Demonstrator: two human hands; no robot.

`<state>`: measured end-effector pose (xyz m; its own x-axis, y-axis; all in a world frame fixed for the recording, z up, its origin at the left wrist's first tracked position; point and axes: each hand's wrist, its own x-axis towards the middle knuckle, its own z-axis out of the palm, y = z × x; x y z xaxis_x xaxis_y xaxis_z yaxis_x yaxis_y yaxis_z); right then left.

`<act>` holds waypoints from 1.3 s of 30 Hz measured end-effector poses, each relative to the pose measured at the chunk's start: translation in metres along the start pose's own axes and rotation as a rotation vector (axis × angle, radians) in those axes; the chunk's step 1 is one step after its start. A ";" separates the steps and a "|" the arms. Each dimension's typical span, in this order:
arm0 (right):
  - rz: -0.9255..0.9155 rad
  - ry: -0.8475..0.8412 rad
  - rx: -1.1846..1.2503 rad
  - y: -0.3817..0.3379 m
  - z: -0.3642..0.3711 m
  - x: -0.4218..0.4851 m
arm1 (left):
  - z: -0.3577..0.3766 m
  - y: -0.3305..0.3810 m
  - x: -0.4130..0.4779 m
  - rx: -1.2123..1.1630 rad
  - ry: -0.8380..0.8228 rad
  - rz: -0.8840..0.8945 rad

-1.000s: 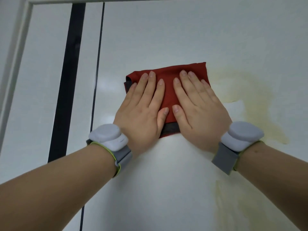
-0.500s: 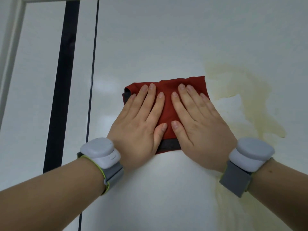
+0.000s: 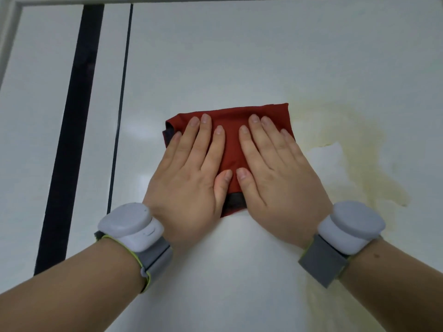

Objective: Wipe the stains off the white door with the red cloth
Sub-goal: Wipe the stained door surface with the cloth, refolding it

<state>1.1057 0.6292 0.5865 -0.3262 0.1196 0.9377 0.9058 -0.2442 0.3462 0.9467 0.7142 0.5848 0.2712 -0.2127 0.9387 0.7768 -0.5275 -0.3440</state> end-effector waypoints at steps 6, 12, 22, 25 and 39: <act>-0.014 -0.104 -0.015 -0.020 -0.007 -0.058 | -0.007 0.016 -0.054 -0.019 -0.068 0.047; 0.004 -0.108 -0.013 -0.033 -0.010 -0.088 | -0.012 0.029 -0.084 -0.031 -0.087 0.029; 0.005 -0.095 0.050 -0.043 -0.009 -0.116 | -0.013 0.041 -0.113 -0.056 -0.128 0.010; 0.009 -0.084 0.052 -0.042 -0.007 -0.115 | -0.011 0.040 -0.112 -0.054 -0.113 0.013; 0.001 -0.119 0.033 -0.036 -0.010 -0.090 | -0.012 0.027 -0.089 -0.030 -0.118 0.074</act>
<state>1.0998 0.6175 0.4905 -0.2930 0.2329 0.9273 0.9152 -0.2124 0.3425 0.9363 0.7091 0.4919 0.3940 -0.1546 0.9060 0.7351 -0.5387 -0.4116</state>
